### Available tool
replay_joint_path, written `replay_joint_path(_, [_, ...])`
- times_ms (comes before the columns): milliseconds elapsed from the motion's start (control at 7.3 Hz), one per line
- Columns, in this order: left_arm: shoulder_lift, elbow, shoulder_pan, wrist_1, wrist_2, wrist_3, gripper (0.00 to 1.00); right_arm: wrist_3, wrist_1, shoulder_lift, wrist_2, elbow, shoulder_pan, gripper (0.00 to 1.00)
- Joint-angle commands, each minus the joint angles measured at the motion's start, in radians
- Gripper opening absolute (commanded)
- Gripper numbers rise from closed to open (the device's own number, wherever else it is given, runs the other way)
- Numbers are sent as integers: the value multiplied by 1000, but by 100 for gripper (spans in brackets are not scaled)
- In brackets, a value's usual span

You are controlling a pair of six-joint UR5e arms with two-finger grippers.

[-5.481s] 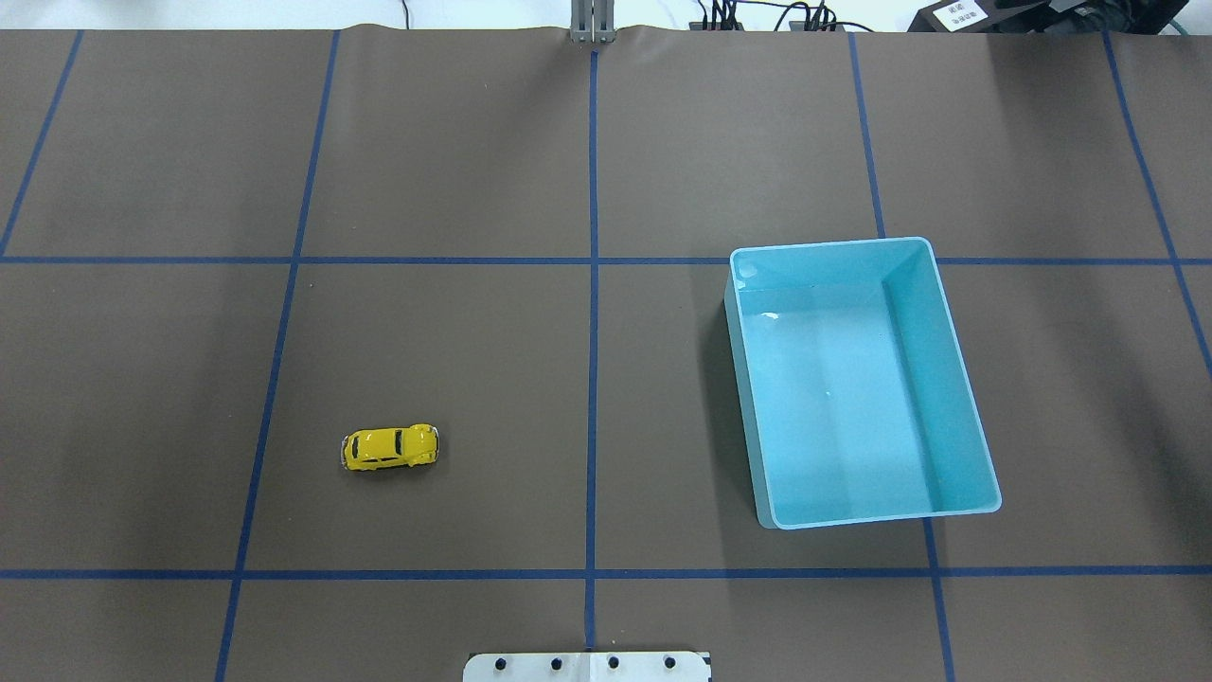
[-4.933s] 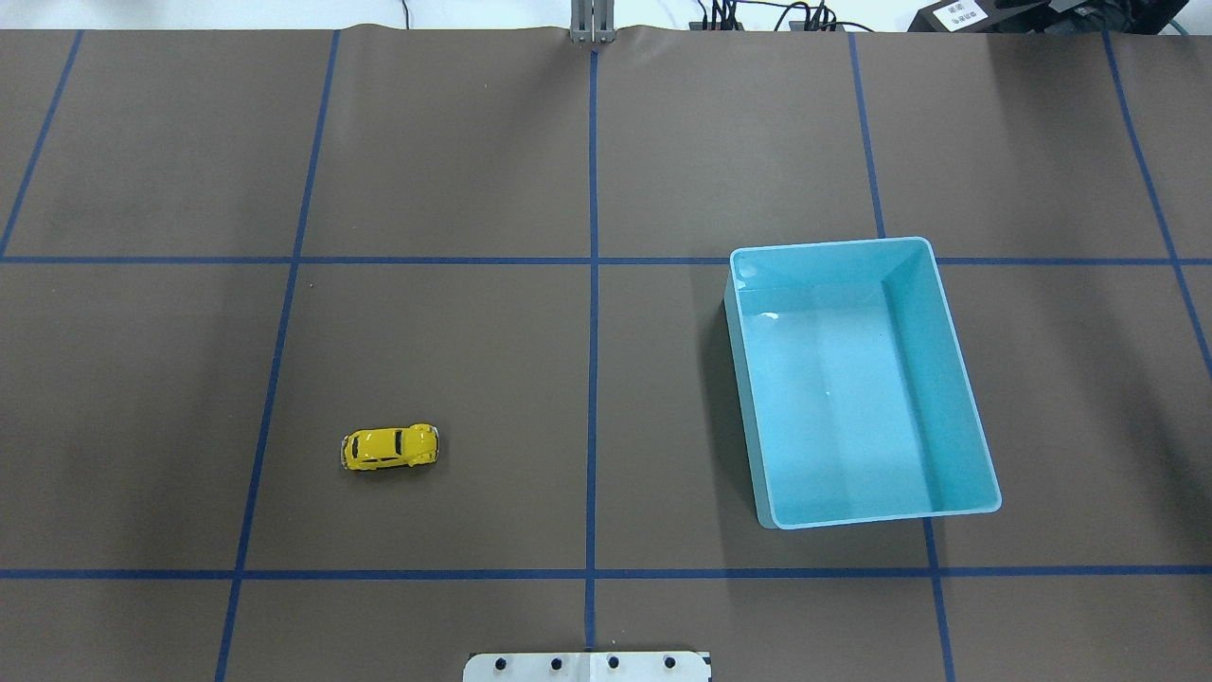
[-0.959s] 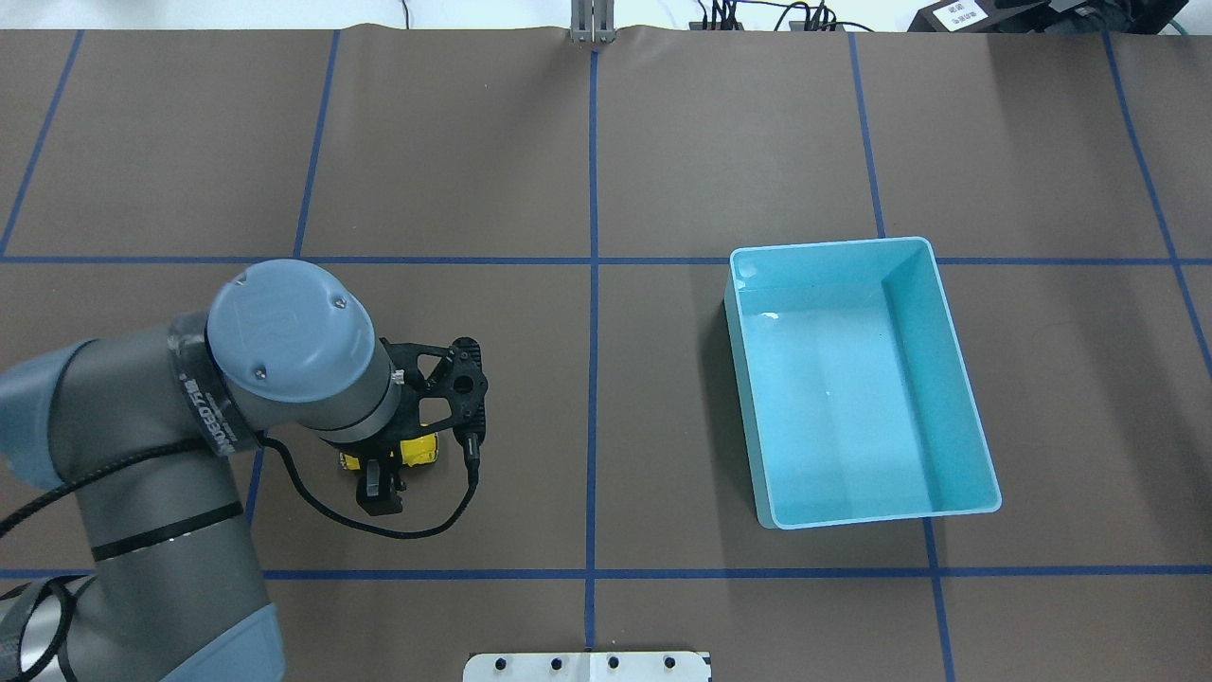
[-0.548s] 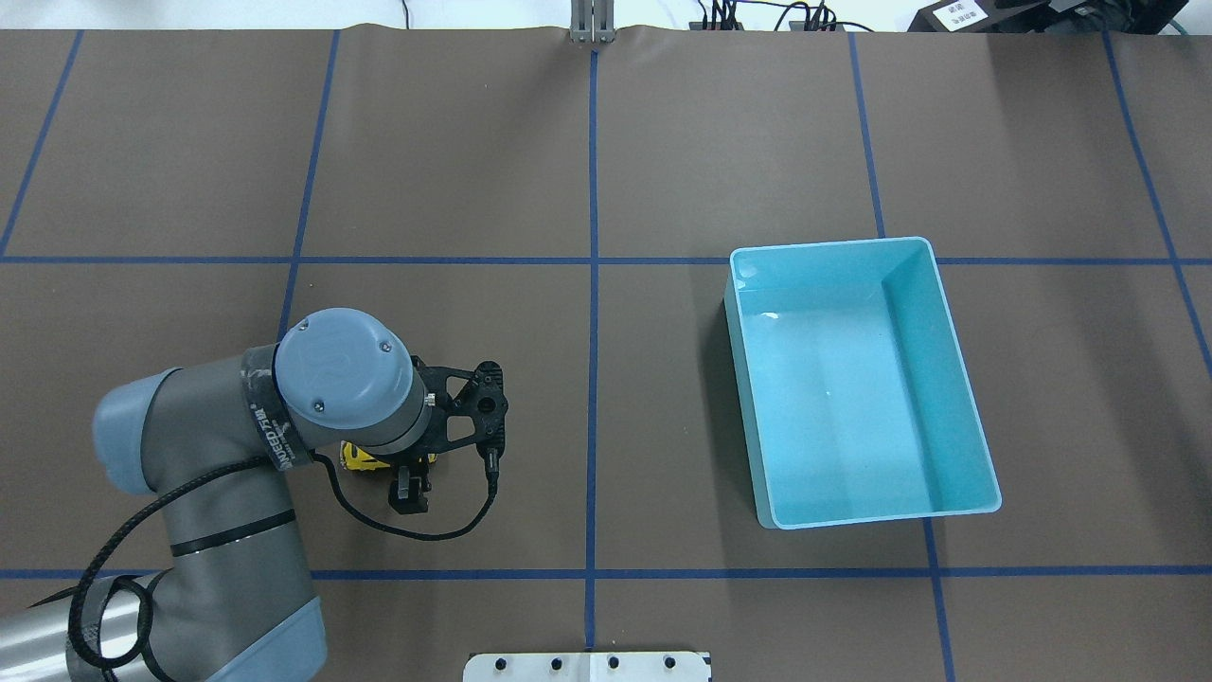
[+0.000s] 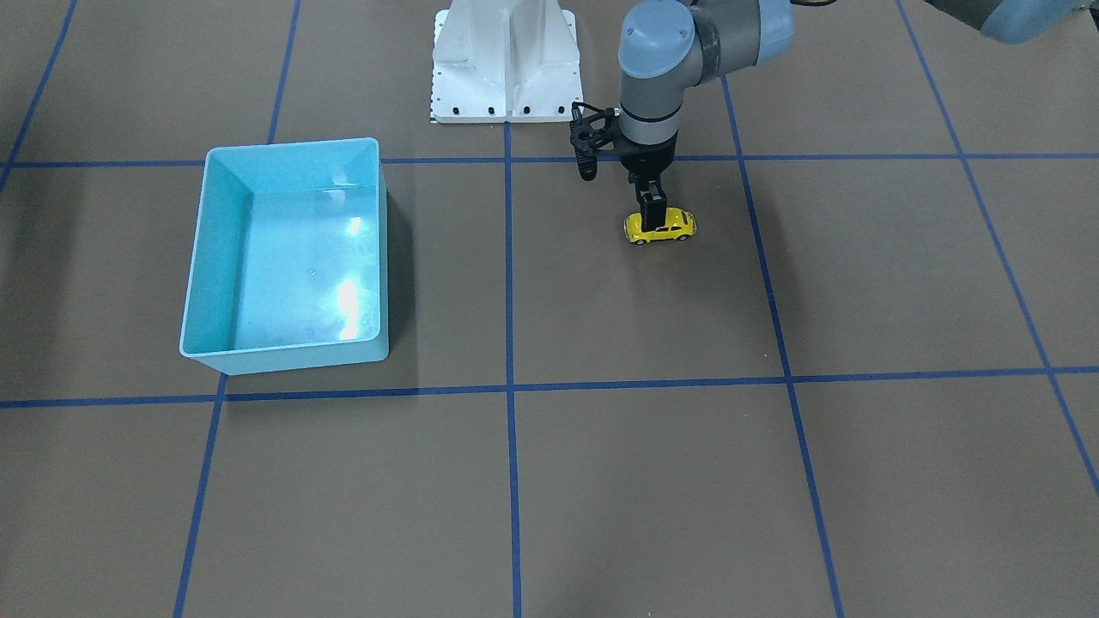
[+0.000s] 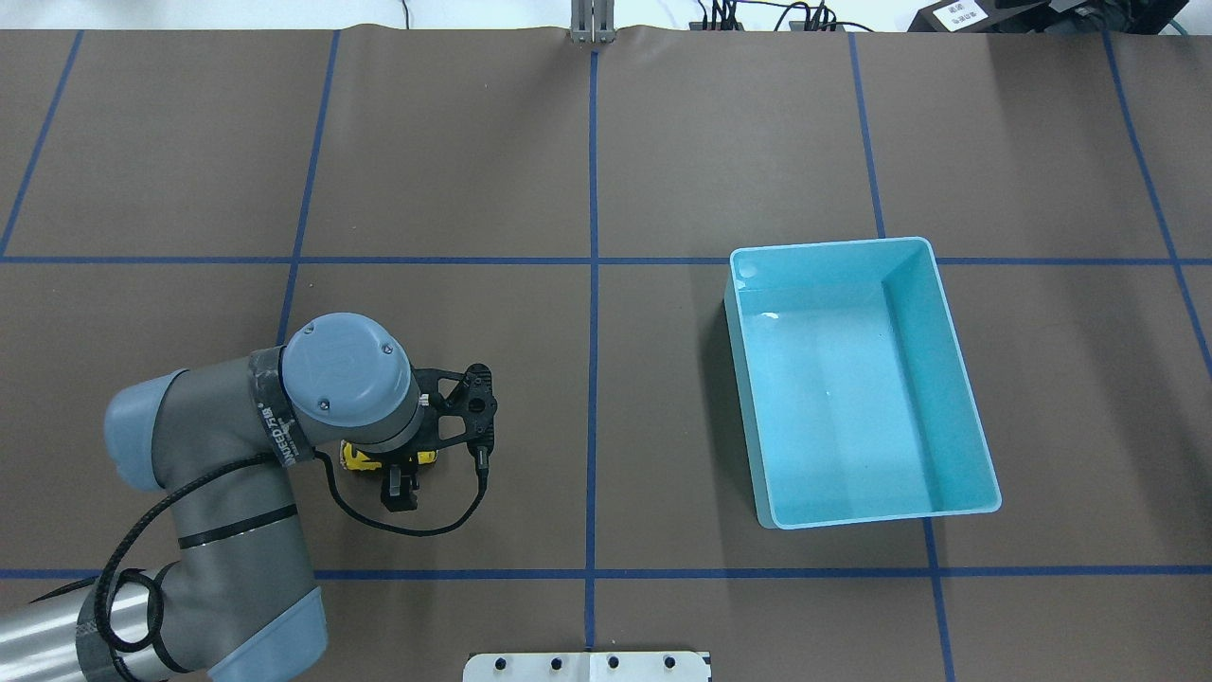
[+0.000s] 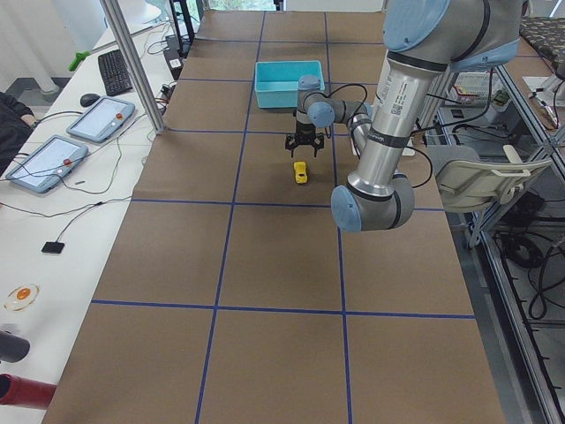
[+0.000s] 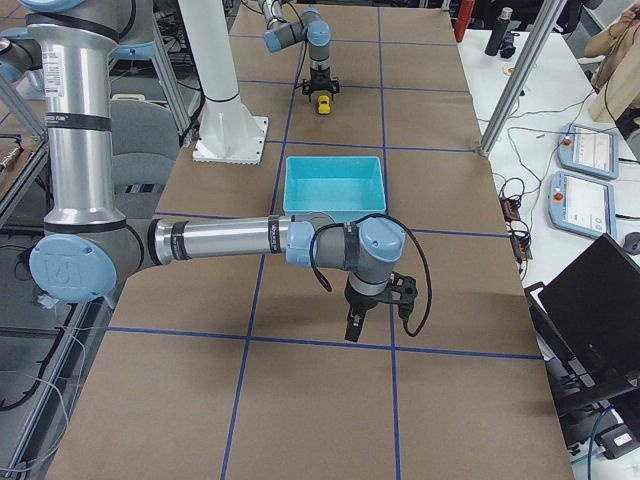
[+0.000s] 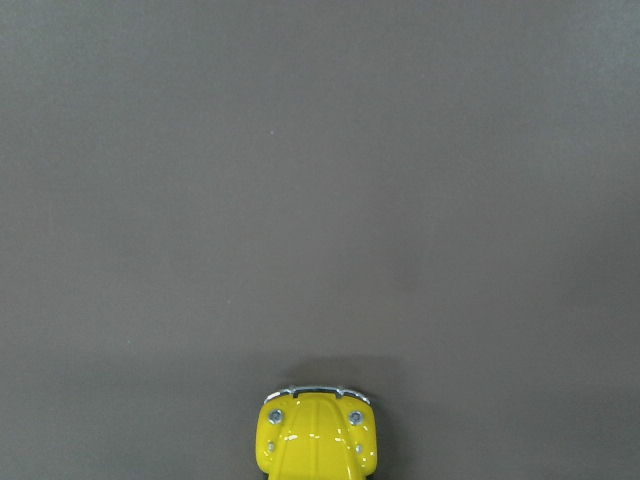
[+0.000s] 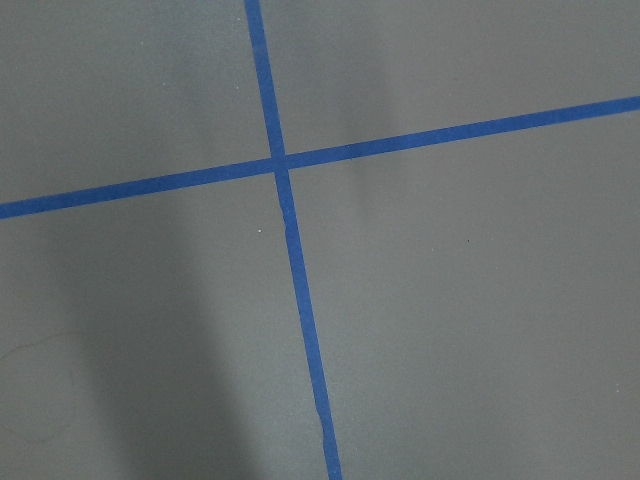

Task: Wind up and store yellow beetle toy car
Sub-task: 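Press the left gripper on the car's roof, holding it down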

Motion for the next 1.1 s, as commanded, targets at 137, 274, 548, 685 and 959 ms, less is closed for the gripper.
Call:
replay_joint_path(137, [0,75,-14,-59,-2,-7,100,1,1,0,0,1,1,100])
replay_joint_path(274, [-1,84,-22,-69,-3,-8,100,-1,1,0,0,1,1,100])
replay_joint_path(548, [-10,107,-19,-73,-8,-8,100,3,-1,0,1,1,-1,100])
replay_joint_path(685, [-13,109,-19,-73,-9,-7,100,6,-1,0,2,1,-1,100])
replay_joint_path(959, [-13,106,-19,-73,-31,-7,99,6,-1,0,3,1,1,100])
